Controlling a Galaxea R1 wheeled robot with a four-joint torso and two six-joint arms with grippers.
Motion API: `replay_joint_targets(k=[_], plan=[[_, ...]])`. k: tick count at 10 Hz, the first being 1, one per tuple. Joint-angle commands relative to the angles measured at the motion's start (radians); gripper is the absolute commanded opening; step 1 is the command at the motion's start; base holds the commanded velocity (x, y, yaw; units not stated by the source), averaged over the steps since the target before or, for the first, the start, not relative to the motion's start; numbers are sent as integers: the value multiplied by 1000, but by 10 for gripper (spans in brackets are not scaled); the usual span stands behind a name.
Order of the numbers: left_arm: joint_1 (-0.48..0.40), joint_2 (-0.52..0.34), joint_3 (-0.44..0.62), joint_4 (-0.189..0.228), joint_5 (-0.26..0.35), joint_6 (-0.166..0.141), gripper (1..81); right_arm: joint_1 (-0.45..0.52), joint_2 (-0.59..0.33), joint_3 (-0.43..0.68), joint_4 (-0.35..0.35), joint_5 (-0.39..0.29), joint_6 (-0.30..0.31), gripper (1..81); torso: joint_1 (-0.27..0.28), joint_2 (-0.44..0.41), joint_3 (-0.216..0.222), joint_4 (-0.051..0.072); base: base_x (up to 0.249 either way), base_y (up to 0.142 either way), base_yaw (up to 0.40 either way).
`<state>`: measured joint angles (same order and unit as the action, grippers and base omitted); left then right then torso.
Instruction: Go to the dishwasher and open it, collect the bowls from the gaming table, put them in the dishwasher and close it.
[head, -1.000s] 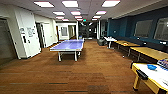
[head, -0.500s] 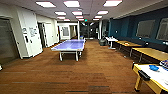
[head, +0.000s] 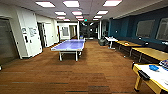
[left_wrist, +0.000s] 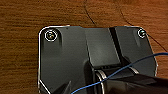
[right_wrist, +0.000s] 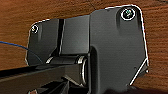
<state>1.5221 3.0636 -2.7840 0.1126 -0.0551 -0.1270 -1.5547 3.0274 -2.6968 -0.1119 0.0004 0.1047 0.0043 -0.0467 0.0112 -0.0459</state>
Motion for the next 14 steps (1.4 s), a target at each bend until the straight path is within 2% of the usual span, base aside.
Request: replay_joint_targets(k=[1, 14], plan=[[-59, 0, -2, 9, 47, 7, 811, 55, 1, 3, -3, -48, -2, 811, 0, 0, 0, 0, 0, 0, -391], [-62, 1, -2, 10, 52, 7, 811, 54, 1, 6, -3, -48, -2, 811, -2, 0, 0, 0, 0, 0, -392]])
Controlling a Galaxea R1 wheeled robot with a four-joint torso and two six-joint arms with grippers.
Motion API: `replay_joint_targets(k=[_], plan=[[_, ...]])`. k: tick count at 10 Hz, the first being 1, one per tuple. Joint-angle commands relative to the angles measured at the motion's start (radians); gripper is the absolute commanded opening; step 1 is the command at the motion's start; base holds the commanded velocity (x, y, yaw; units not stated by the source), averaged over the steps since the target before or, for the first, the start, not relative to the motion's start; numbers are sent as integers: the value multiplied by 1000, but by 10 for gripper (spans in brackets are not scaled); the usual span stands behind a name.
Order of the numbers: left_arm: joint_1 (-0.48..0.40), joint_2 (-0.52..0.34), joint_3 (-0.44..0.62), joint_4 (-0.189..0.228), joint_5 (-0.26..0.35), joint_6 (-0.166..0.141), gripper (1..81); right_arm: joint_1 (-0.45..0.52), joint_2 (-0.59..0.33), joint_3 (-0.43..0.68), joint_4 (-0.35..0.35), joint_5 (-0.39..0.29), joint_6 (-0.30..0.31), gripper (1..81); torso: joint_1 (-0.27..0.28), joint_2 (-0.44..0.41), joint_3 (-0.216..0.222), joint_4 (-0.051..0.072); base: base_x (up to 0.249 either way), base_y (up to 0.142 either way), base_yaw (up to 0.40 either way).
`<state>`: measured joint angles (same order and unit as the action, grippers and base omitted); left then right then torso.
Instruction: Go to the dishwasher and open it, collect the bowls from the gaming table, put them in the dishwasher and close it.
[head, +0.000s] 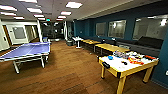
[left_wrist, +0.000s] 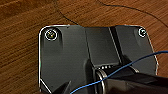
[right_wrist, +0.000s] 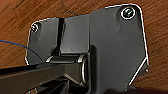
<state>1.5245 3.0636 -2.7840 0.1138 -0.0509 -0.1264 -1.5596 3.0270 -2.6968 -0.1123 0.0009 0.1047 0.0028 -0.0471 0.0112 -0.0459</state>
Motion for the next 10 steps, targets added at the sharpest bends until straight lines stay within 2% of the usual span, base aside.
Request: replay_joint_targets(k=[1, 10], plan=[[-65, 0, -2, 9, 49, 7, 811, 58, 2, 6, -4, -48, -2, 811, 0, 0, 0, 0, 0, 0, -392], [-65, -2, -2, 9, 49, 8, 811, 57, 2, 8, -3, -48, -2, 811, 0, 0, 0, 0, 0, 0, -393]])
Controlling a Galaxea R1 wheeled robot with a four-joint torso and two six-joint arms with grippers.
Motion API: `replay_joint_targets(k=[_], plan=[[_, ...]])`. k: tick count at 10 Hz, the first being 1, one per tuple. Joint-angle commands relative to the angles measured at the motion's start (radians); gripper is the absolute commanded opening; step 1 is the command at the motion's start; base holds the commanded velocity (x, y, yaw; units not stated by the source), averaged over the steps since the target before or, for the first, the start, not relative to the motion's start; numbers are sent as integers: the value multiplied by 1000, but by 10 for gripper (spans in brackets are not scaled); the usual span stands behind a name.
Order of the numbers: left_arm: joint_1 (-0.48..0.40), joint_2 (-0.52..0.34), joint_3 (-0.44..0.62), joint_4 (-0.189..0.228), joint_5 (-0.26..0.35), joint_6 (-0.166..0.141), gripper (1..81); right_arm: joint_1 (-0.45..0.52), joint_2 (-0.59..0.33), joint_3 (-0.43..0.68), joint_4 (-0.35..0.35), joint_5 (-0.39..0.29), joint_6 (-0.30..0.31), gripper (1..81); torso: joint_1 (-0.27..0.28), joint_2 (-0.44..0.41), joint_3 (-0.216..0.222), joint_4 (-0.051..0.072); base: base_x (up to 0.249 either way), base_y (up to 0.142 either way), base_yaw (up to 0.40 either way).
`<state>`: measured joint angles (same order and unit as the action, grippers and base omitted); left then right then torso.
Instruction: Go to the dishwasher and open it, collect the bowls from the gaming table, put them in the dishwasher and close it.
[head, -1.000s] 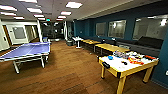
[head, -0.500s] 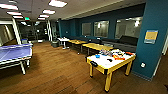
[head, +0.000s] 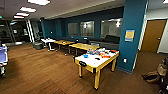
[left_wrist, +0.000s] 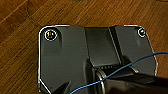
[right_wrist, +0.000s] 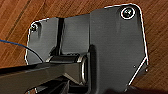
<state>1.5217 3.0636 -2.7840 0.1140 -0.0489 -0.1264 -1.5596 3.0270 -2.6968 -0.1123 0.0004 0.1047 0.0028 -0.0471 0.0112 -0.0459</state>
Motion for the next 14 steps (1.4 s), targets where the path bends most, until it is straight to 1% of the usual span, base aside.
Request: replay_joint_targets(k=[1, 6, 7, 14], plan=[[-62, -2, -2, 9, 47, 8, 811, 57, 2, 8, -3, -48, -2, 811, 0, 0, 0, 0, 0, 0, -395], [-62, -2, -2, 7, 47, 8, 811, 57, 2, 8, -4, -48, -2, 811, 0, 0, 0, 0, 0, 0, -395], [-62, -2, -2, 7, 49, 8, 811, 55, 2, 8, -6, -48, -2, 811, 0, 0, 0, 0, 0, 0, -250], [-62, -3, 0, 9, 49, 8, 811, 57, 2, 6, -10, -48, -2, 811, 0, 0, 0, 0, 0, 0, -17]])
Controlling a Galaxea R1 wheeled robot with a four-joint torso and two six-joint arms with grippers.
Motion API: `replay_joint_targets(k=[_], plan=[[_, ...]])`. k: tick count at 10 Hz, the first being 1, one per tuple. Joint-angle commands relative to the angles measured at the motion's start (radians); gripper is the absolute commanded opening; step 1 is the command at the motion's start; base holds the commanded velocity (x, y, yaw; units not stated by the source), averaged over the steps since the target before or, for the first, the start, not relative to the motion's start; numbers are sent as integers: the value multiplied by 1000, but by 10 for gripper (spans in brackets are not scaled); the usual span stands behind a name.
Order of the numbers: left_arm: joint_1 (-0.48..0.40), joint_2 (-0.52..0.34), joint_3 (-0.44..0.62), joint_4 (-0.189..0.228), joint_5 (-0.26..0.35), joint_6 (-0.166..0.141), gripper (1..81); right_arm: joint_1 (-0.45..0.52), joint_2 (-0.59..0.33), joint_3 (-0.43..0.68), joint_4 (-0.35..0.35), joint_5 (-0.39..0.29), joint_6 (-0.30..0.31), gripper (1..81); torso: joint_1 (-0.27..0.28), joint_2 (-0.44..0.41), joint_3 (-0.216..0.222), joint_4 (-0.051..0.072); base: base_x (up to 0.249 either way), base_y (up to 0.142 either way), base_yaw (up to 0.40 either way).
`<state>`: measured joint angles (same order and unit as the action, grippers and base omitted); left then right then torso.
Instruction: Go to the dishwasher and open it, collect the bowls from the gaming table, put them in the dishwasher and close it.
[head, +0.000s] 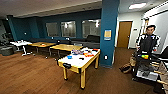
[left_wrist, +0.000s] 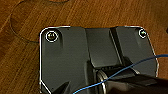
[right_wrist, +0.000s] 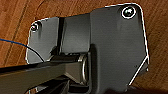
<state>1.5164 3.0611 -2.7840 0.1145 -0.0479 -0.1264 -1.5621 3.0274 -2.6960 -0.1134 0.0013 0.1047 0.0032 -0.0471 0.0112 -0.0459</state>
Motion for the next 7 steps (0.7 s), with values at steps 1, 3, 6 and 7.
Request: replay_joint_targets(k=[1, 3, 6, 7], plan=[[-57, -1, 0, 8, 46, 8, 811, 58, 1, 6, -9, -49, -2, 811, 0, 0, 0, 0, 0, 0, 0], [-57, 1, 0, 8, 46, 8, 811, 58, 1, 7, -9, -49, -2, 811, 0, 0, 0, 0, 0, 0, 0], [-57, 1, 0, 7, 43, 8, 811, 55, 3, 7, -9, -49, -2, 811, 0, 0, 0, 0, 0, 0, 0], [-57, 1, 0, 7, 43, 8, 811, 55, 3, 7, -9, -49, -2, 811, 0, 0, 0, 0, 0, 0, 0]])
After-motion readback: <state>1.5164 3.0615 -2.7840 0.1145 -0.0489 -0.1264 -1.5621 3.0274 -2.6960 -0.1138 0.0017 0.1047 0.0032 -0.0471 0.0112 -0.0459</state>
